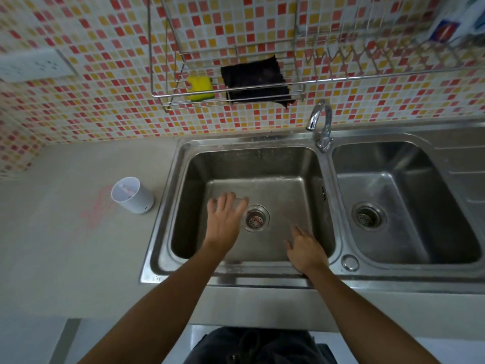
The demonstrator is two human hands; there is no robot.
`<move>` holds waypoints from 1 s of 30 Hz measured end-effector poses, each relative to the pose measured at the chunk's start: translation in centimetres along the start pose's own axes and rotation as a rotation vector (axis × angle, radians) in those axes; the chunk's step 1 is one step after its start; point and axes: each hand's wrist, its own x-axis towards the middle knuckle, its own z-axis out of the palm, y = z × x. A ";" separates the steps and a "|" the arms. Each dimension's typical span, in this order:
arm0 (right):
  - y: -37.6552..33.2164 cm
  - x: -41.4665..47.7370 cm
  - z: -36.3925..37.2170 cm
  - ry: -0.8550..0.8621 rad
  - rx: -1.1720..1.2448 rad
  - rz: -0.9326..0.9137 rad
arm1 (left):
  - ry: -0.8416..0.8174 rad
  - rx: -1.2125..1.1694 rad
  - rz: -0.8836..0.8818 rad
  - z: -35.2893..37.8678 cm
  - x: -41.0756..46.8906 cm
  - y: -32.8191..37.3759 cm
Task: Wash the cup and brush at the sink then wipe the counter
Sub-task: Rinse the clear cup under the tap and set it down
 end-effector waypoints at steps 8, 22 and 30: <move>-2.6 1.4 -0.1 -0.088 0.227 0.050 | 0.168 -0.583 -0.422 0.5 -4.9 -10.0; -24.2 7.1 3.7 -0.085 0.316 -0.269 | 0.180 -1.025 -0.748 4.3 -11.6 -23.4; -30.6 8.7 5.9 -0.108 0.376 -0.351 | 0.118 -1.118 -0.691 6.3 -12.7 -26.5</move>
